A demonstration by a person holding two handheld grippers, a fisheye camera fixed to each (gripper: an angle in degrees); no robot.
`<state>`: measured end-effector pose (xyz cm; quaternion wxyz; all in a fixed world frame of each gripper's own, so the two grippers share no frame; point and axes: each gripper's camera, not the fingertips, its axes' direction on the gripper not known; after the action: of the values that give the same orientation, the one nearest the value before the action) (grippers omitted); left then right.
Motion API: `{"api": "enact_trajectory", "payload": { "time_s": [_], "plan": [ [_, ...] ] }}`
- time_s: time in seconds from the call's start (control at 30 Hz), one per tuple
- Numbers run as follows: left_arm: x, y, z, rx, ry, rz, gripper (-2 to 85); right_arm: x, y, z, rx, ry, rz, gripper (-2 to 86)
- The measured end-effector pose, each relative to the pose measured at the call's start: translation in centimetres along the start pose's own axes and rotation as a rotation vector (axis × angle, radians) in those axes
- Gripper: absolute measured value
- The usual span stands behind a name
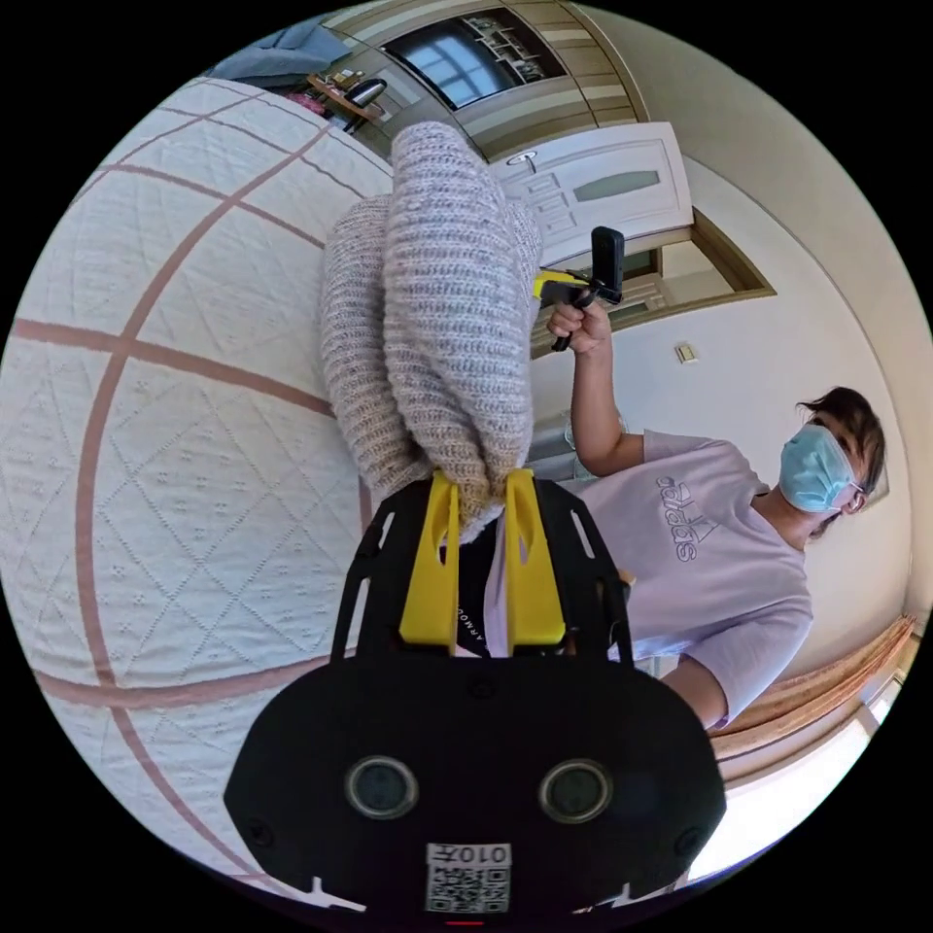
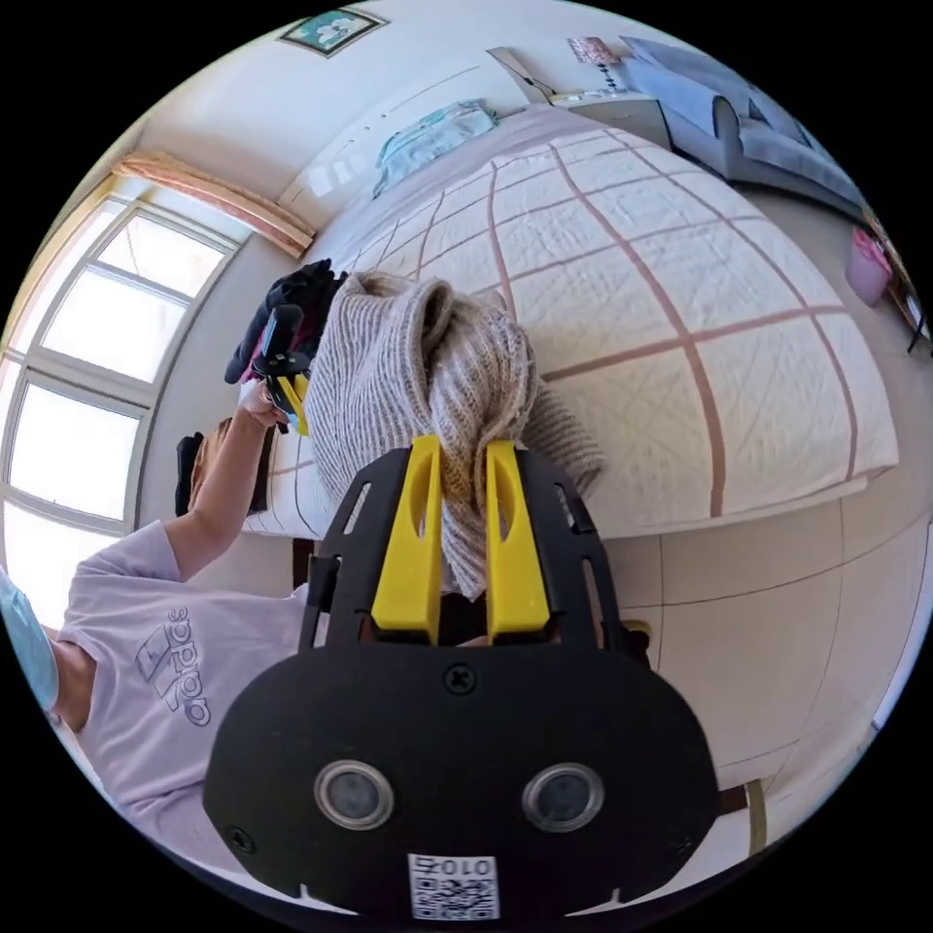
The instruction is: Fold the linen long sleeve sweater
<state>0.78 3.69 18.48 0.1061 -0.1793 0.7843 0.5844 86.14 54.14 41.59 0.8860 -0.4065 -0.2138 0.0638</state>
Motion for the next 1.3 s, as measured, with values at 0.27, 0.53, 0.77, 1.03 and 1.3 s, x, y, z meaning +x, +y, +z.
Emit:
{"api": "enact_trajectory", "payload": {
  "time_s": [0.27, 0.53, 0.77, 1.03, 1.3],
  "plan": [
    [-3.9, -0.9, 0.0, -0.024, 0.04, -0.048, 12.3, 2.3, 1.0, 4.0, 0.011, 0.044, 0.127, 9.4],
    [0.0, 5.5, -0.5, 0.133, -0.152, 0.061, 15.1, -5.0, 3.1, 0.3, 0.368, 0.26, -0.047, 13.1],
    [0.0, 5.1, 2.2, 0.077, -0.231, 0.11, 14.1, -7.9, -6.0, 3.7, 0.2, 0.242, -0.453, 15.6],
    [0.6, 5.8, 3.5, 0.088, -0.224, 0.161, 11.6, -6.1, -13.1, 7.4, -0.084, 0.078, -0.587, 13.6],
    [-0.1, 5.5, 4.5, 0.088, -0.157, 0.099, 7.5, -5.4, -12.8, 5.0, -0.179, 0.077, -0.483, 5.2]
  ]
}}
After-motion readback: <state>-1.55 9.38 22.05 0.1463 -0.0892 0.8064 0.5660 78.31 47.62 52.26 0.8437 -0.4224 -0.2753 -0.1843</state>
